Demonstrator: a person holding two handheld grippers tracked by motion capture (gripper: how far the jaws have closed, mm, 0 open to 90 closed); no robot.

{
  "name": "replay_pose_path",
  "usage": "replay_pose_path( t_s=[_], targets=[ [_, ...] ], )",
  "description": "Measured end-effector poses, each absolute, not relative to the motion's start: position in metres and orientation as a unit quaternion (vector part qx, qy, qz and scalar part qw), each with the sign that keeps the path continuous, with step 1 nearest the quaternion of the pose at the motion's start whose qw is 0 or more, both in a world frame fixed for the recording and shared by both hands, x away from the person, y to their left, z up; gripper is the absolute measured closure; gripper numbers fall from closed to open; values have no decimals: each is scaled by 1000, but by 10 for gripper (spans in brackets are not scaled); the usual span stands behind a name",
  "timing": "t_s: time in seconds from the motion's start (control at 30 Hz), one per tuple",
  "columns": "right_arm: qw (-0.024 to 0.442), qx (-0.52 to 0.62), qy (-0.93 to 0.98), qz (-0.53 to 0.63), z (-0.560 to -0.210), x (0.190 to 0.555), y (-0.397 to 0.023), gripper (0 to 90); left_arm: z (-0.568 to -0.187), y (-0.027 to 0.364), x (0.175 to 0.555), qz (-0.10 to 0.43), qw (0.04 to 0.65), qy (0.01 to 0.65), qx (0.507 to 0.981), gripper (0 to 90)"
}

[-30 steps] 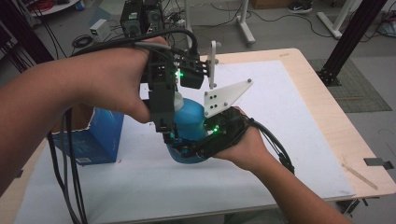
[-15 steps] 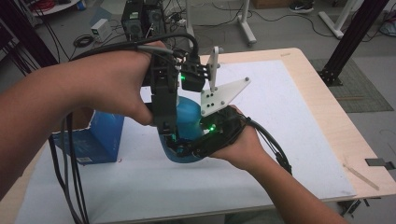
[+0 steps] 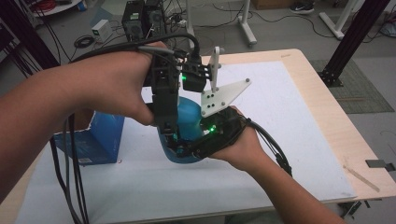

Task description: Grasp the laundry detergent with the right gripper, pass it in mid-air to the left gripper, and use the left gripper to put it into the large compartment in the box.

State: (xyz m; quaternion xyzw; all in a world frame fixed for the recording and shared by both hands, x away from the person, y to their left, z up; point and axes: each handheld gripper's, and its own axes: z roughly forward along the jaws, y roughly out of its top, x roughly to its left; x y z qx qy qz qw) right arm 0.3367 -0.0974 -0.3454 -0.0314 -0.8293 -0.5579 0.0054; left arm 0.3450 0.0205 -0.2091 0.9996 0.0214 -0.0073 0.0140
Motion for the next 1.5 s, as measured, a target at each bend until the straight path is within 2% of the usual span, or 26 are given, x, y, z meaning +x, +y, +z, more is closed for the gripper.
replay_pose_path(
  t_s=[0.3,0.4,0.53,1.07,1.23,1.5],
  targets=[
    [4,-32,-826,-563,-344,337,-99,447,-209,17,345,-3,15,22,1000,180],
    [4,-31,-825,-564,-345,336,-98,447,-209,16,345,-6,13,20,1000,231],
    [7,-30,-825,-565,-345,336,-98,447,-210,16,344,-12,11,21,1000,256],
    [11,-33,-822,-568,-348,339,-96,447,-211,18,347,-15,10,22,1000,291],
    [12,-32,-821,-569,-348,339,-96,448,-213,16,348,-28,5,22,999,380],
    [8,-29,-822,-568,-347,339,-97,447,-212,14,346,-21,2,15,1000,393]
  ],
)
